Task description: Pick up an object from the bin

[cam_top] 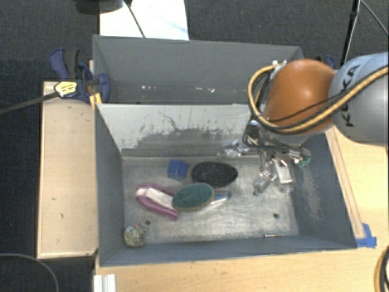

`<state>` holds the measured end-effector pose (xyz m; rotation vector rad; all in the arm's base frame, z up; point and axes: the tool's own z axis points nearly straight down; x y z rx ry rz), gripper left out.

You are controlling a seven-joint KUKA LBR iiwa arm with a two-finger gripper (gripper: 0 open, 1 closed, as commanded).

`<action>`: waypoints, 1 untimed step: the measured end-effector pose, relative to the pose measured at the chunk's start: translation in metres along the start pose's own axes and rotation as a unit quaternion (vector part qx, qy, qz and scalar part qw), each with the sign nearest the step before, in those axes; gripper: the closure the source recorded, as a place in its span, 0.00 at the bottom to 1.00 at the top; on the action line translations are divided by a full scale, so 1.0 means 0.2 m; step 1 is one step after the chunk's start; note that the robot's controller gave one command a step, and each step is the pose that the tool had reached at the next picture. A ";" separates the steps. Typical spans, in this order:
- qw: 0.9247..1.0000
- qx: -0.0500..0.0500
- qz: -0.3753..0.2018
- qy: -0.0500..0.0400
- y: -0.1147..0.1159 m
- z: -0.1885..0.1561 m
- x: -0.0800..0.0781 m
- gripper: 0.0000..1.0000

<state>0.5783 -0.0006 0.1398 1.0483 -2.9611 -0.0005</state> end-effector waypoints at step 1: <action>0.999 -0.002 -0.040 0.000 0.42 0.34 -0.36 0.00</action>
Offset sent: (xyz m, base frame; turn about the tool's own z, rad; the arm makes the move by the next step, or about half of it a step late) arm 0.0042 0.1047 -0.0664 -0.0736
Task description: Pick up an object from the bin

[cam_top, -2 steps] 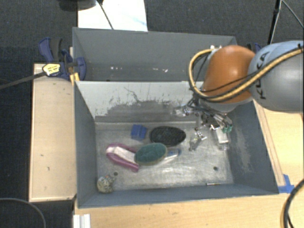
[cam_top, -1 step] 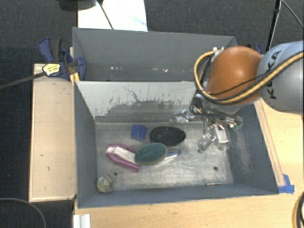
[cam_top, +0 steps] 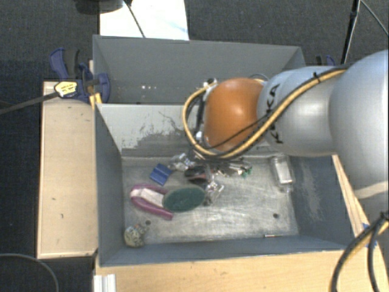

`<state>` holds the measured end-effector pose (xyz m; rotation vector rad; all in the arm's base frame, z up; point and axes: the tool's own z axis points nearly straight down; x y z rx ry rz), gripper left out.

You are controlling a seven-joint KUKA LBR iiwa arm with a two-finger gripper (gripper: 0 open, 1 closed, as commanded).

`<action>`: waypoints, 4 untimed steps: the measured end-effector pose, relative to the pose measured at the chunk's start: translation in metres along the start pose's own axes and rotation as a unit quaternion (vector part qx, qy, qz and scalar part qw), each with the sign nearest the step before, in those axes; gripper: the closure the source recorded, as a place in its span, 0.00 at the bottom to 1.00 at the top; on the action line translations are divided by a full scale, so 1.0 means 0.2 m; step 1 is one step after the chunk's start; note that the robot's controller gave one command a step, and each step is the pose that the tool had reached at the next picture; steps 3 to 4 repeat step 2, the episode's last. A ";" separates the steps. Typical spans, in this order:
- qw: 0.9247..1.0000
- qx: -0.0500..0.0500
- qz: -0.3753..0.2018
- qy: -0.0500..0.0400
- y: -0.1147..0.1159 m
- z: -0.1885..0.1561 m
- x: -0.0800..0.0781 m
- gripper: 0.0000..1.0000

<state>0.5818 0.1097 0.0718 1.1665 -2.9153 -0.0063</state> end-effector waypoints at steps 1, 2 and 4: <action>1.000 0.002 0.005 0.000 -0.02 -0.01 0.01 1.00; 1.000 0.005 0.029 -0.005 0.00 -0.81 0.01 1.00; 1.000 0.005 0.029 -0.005 0.00 -0.81 0.01 1.00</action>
Offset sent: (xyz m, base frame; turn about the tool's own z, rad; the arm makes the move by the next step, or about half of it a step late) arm 0.0000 0.0000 0.0000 0.0000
